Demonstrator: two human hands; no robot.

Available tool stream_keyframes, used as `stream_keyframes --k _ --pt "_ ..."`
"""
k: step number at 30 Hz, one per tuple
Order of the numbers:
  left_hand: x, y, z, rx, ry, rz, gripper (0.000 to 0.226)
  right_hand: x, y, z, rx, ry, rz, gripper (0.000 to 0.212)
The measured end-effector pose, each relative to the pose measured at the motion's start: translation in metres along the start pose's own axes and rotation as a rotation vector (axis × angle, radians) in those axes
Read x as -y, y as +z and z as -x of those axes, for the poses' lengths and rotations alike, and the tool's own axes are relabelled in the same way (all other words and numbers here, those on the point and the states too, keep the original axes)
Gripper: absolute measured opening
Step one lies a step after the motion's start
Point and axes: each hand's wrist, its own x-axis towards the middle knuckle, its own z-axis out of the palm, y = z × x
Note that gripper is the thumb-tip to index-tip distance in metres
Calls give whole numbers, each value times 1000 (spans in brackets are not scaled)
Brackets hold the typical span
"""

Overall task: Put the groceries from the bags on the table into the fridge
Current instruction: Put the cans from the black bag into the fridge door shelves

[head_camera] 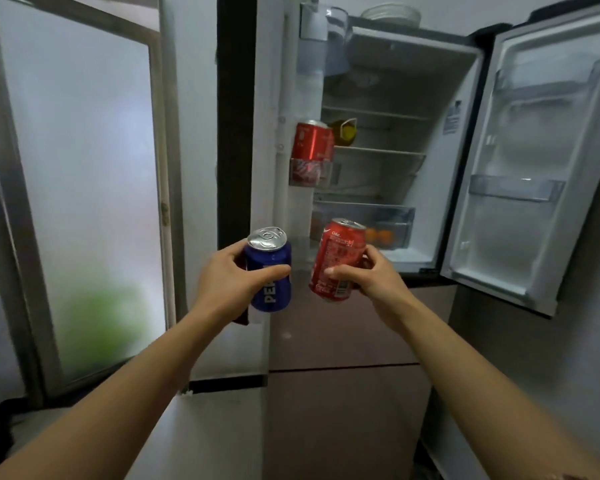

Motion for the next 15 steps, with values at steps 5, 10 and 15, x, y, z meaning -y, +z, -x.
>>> stream_keyframes --k 5,10,15 --pt "-11 39 -50 -64 103 -109 67 3 -30 -70 20 -65 11 60" --pt "-9 79 -85 -181 147 -275 69 -11 -48 -140 113 -116 13 64" --pt "-9 110 -111 -276 143 -581 68 -30 -56 -200 224 -141 11 62"
